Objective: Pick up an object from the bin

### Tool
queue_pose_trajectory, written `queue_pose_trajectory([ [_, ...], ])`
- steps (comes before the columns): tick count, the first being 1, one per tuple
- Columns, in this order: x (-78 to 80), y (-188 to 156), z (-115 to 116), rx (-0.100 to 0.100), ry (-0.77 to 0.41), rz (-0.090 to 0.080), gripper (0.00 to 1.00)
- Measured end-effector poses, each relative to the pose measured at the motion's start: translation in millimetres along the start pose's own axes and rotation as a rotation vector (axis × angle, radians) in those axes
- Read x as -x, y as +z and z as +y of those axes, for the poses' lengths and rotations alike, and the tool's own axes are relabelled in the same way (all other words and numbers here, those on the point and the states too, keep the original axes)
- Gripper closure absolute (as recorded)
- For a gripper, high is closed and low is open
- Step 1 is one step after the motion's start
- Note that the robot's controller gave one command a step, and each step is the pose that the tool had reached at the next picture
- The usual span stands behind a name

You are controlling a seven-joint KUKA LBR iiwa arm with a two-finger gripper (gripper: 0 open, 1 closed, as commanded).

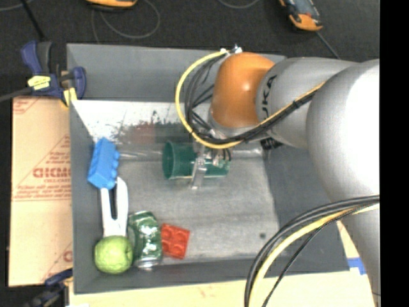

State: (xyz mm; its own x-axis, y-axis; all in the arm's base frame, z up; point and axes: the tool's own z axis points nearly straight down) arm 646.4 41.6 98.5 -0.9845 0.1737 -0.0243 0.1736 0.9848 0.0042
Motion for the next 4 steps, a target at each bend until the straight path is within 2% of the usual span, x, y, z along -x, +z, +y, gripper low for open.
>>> queue_pose_trajectory([
  [1, 0.5, -13.8, -8.5, -0.002, 0.091, 0.010, 0.00],
  [2, 1.8, 26.9, -7.1, -0.005, 0.078, 0.017, 0.00],
  [3, -9.9, 26.7, -13.1, -0.006, 0.270, 0.020, 1.00],
  [4, -9.9, 26.7, -13.1, -0.006, 0.270, 0.020, 1.00],
])
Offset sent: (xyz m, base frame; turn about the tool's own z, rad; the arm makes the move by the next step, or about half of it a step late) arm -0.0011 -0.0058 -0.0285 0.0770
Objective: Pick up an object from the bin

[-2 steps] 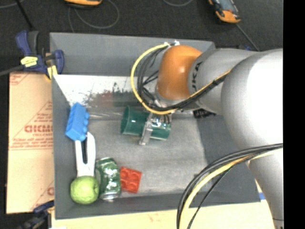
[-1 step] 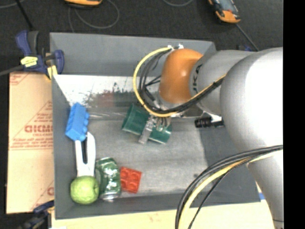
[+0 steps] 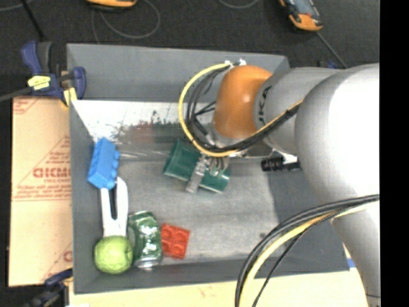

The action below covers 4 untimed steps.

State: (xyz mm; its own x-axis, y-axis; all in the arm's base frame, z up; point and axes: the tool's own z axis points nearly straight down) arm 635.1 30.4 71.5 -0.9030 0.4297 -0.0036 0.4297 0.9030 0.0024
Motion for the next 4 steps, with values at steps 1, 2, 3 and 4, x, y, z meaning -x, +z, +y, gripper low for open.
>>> queue_pose_trajectory([
  [1, -1.7, -5.4, -1.1, -0.003, 0.000, 0.006, 1.00],
  [2, -2.7, -27.7, -1.9, -0.005, 0.000, 0.010, 1.00],
  [3, -0.9, -49.9, -1.0, -0.002, -0.001, 0.005, 1.00],
  [4, 0.0, -68.4, -0.5, 0.000, -0.002, 0.001, 1.00],
])
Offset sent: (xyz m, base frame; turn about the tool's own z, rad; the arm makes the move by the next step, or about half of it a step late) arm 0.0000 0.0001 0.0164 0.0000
